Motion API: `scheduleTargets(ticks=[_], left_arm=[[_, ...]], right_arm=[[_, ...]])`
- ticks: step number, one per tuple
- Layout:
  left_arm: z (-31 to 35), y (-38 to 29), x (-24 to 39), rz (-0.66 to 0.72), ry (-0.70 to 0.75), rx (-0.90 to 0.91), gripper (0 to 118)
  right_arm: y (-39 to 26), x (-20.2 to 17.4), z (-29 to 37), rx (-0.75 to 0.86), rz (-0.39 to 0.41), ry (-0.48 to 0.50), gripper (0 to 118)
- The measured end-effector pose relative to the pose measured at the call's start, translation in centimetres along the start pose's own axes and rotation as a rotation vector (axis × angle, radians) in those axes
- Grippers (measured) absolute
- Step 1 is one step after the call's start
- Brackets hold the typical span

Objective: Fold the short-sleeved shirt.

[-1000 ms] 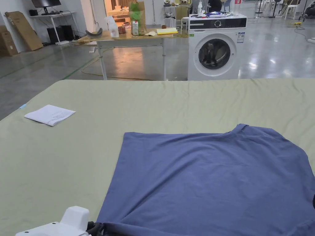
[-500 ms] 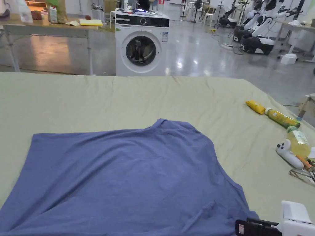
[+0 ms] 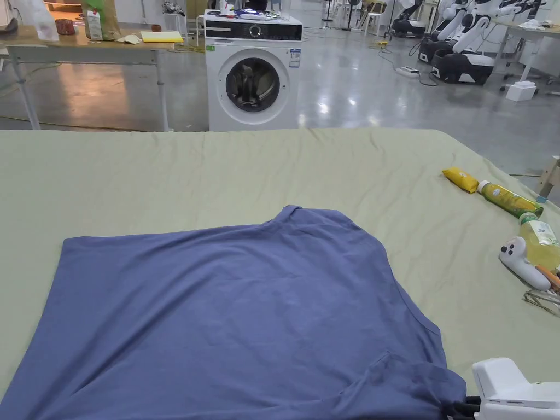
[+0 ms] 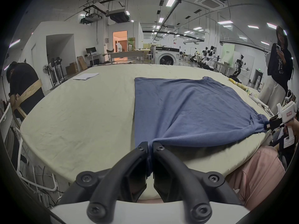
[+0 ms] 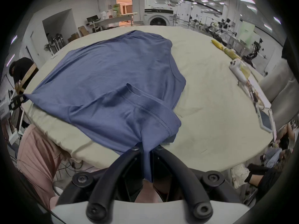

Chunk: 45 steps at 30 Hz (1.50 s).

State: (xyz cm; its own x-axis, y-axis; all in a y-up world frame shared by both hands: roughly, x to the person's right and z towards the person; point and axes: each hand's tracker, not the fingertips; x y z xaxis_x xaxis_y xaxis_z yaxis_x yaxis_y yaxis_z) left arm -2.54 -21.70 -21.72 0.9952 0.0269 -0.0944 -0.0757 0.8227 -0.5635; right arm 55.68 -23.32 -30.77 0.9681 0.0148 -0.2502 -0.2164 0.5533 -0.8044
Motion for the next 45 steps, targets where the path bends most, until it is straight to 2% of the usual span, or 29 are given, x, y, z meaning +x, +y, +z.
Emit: scheduleTargets(ticks=[2, 5, 10, 16, 20, 22, 24, 26, 28, 29, 30, 31, 32, 33, 34, 39, 42, 43, 44, 45], left_arm=[[0.3, -0.1, -0.1, -0.004, 0.006, 0.003, 0], [0.9, 0.4, -0.4, -0.021, 0.021, 0.013, 0], [1.9, 1.4, -0.3, -0.07, 0.044, 0.026, 0], [-1.9, 5.6, -1.1, -0.122, 0.064, -0.033, 0], [-8.3, 9.6, -1.7, -0.162, 0.054, -0.093, 0], [-11.9, 11.5, -1.8, -0.129, 0.042, -0.122, 0], [-15.2, 12.7, -2.3, -0.107, 0.04, -0.148, 0], [-18.1, 13.0, -2.5, -0.097, 0.032, -0.193, 0], [-20.7, 12.8, -2.8, -0.078, 0.029, -0.217, 9], [-21.5, 12.6, -2.9, -0.062, 0.041, -0.218, 24], [-21.9, 12.2, -2.8, -0.056, 0.049, -0.227, 57], [-22.1, 12.0, -2.9, -0.033, 0.05, -0.222, 75], [-21.9, 12.0, -3.1, -0.004, 0.051, -0.196, 81], [-21.3, 12.0, -3.1, 0.03, 0.024, -0.143, 81], [-20.5, 12.0, -3.1, 0.05, -0.002, -0.09, 81], [-14.9, 12.6, -1.7, 0.092, -0.034, 0.057, 81], [-10.0, 12.0, -0.8, 0.142, -0.084, 0.166, 81], [-8.1, 11.4, -0.2, 0.156, -0.059, 0.222, 81], [-6.6, 10.7, 0.3, 0.161, -0.057, 0.267, 80], [-4.7, 10.0, 0.9, 0.155, -0.057, 0.313, 71]], right_arm=[[-0.1, -0.2, 1.0, 0.037, 0.008, -0.012, 6], [0.0, 0.1, 3.0, 0.082, -0.072, 0.003, 6], [1.2, 0.7, 6.1, 0.1, -0.153, 0.038, 6], [7.5, 1.5, 5.7, 0.074, -0.207, 0.076, 6], [15.1, 3.0, 1.4, 0.007, -0.253, 0.087, 6], [19.3, 3.4, -2.0, -0.058, -0.253, 0.094, 6], [22.1, 4.0, -5.5, -0.123, -0.244, 0.073, 6], [24.3, 3.9, -9.1, -0.17, -0.274, 0.04, 6], [25.3, 4.0, -12.7, -0.197, -0.292, 0.041, 8], [25.5, 3.9, -14.0, -0.194, -0.312, 0.018, 13], [25.2, 3.6, -14.7, -0.17, -0.331, -0.003, 31], [24.9, 3.3, -15.1, -0.125, -0.324, -0.047, 55], [24.4, 3.1, -14.9, -0.069, -0.325, -0.07, 81], [23.8, 2.8, -14.5, -0.001, -0.324, -0.075, 105], [23.1, 2.4, -13.7, 0.064, -0.318, -0.054, 112], [19.2, -0.1, -7.4, 0.317, -0.327, -0.007, 111], [15.9, -2.7, -2.4, 0.523, -0.288, 0.006, 111], [14.7, -3.6, -1.0, 0.574, -0.275, 0.021, 109], [13.5, -4.3, 0.1, 0.636, -0.269, 0.056, 102], [11.8, -5.2, 1.5, 0.714, -0.259, 0.103, 77]])
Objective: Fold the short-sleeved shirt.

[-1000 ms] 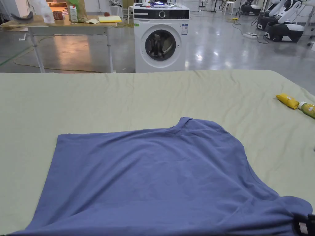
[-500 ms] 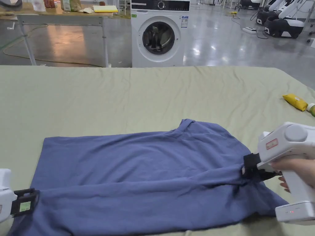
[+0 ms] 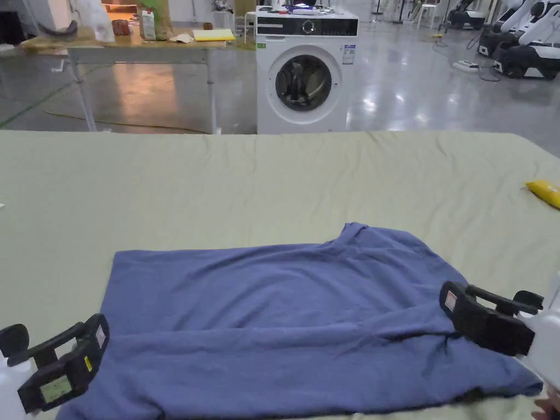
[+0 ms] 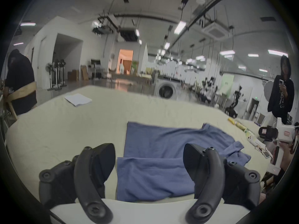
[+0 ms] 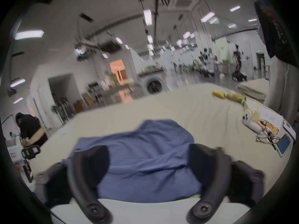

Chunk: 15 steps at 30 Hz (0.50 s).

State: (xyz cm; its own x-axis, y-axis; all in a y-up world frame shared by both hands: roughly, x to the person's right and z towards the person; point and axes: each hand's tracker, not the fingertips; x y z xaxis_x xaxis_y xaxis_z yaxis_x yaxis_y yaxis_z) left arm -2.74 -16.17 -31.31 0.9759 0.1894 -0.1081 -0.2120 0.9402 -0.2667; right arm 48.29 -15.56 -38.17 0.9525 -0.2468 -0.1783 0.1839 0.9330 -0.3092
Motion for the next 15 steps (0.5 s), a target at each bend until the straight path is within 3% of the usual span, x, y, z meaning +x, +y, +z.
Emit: scheduleTargets(ticks=[1, 2, 3, 4, 6, 8, 12, 15], left_arm=[[1.9, -0.3, 0.8, -0.024, 0.034, 0.055, 51], [3.5, -0.8, 1.5, -0.059, 0.066, 0.101, 21], [5.1, -1.3, 2.3, -0.095, 0.097, 0.146, 0], [6.5, -1.7, 3.0, -0.139, 0.128, 0.173, 0], [8.7, -1.4, 2.5, -0.153, 0.109, 0.184, 0], [9.3, 0.0, 1.7, -0.128, 0.061, 0.109, 0], [3.9, 2.6, -1.1, -0.05, 0.134, -0.239, 0], [-2.0, 2.1, -3.7, 0.043, 0.058, -0.466, 2]], right_arm=[[-0.4, -0.9, 1.8, 0.049, 0.003, 0.015, 39], [-0.8, -1.7, 3.1, 0.085, 0.01, -0.004, 0], [-1.2, -2.7, 4.0, 0.113, 0.019, -0.045, 0], [-1.5, -3.4, 5.1, 0.136, 0.016, -0.066, 0], [-1.7, -3.7, 6.4, 0.14, -0.028, 0.022, 0], [-1.6, -4.6, 6.8, 0.115, 0.003, 0.026, 0], [-1.0, -5.5, 7.3, 0.081, 0.153, 0.026, 0], [-0.8, -5.6, 7.7, 0.076, 0.153, 0.048, 0]])
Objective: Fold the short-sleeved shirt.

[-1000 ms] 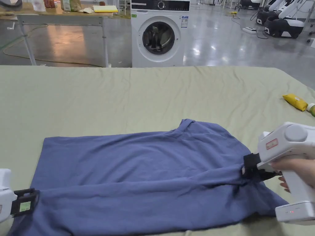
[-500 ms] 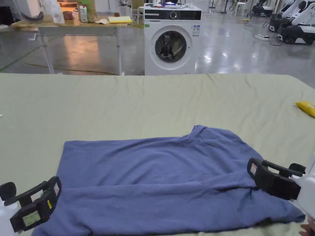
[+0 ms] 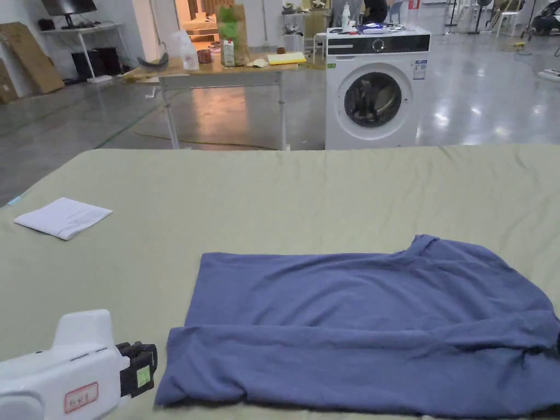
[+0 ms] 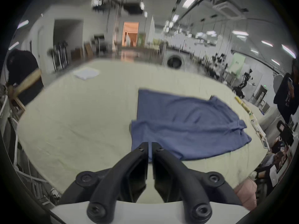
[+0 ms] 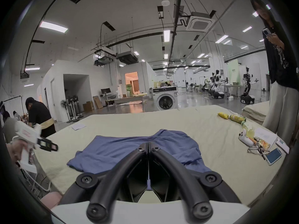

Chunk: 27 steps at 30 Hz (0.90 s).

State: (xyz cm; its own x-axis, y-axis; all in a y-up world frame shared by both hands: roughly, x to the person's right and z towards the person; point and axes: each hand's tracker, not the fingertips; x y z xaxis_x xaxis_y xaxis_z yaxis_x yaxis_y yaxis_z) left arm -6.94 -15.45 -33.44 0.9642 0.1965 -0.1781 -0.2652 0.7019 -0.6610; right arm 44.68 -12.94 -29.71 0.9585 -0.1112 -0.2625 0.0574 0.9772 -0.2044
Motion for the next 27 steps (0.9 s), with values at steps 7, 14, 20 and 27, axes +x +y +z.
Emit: scheduleTargets(ticks=[7, 14, 20, 27], left_arm=[[-10.7, -0.9, -1.2, -0.033, 0.12, -0.205, 96], [-15.5, -3.2, 0.7, -0.176, 0.226, -0.319, 112], [-12.2, -2.6, 3.0, -0.313, 0.142, -0.245, 24], [-8.6, -1.7, 2.1, -0.233, 0.072, -0.121, 0]], right_arm=[[0.0, 0.0, -0.2, -0.041, -0.026, 0.025, 0], [-0.2, 0.1, -0.6, -0.082, -0.021, 0.012, 0], [-0.7, 3.1, -0.7, -0.087, -0.128, -0.035, 0], [1.2, 12.5, -3.9, -0.192, -0.234, -0.166, 0]])
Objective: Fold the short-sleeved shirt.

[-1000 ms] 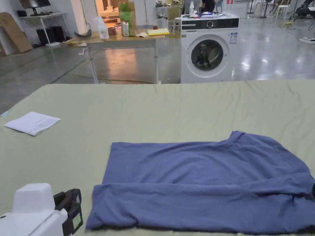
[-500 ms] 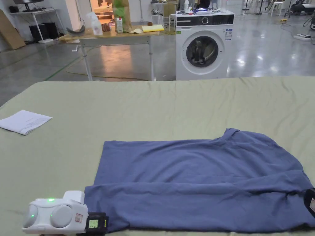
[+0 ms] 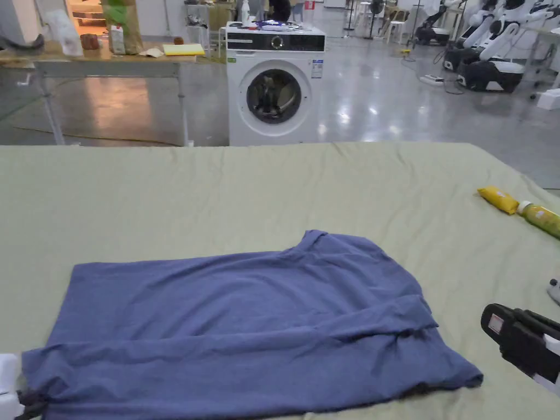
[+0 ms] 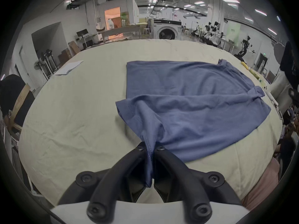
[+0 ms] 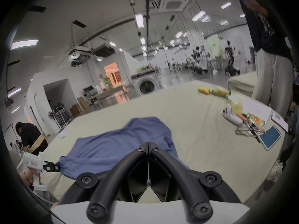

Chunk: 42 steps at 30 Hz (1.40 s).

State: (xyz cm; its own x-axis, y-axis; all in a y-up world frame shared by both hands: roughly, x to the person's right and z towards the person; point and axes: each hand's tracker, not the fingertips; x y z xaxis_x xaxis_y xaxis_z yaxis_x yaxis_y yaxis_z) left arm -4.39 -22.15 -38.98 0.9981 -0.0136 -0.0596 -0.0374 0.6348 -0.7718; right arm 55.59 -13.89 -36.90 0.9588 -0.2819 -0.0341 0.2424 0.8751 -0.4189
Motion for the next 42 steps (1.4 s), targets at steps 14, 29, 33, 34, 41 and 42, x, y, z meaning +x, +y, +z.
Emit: scheduleTargets(ticks=[14, 29, 33, 34, 41, 42], left_arm=[[0.8, 0.0, 1.2, 0.029, 0.031, -0.007, 0], [1.4, 1.7, -0.5, 0.053, -0.013, -0.064, 0], [4.4, 3.4, -1.0, 0.012, -0.046, -0.055, 0], [5.2, 3.4, -1.1, -0.014, -0.046, -0.062, 0], [9.7, -1.4, -3.1, 0.021, -0.108, -0.112, 0], [9.6, -2.5, -3.2, 0.037, -0.128, -0.133, 0]], right_arm=[[-3.6, 8.9, -18.0, -0.708, -0.049, -0.246, 95], [-1.6, 2.4, -13.8, -0.655, 0.278, -0.169, 5], [0.8, 2.1, -10.4, -0.645, 0.28, -0.15, 5], [1.2, 2.1, -9.3, -0.644, 0.273, -0.14, 6], [0.0, 3.6, -1.9, -0.705, 0.075, -0.064, 6], [-0.7, 3.7, -1.4, -0.712, 0.081, -0.063, 6]])
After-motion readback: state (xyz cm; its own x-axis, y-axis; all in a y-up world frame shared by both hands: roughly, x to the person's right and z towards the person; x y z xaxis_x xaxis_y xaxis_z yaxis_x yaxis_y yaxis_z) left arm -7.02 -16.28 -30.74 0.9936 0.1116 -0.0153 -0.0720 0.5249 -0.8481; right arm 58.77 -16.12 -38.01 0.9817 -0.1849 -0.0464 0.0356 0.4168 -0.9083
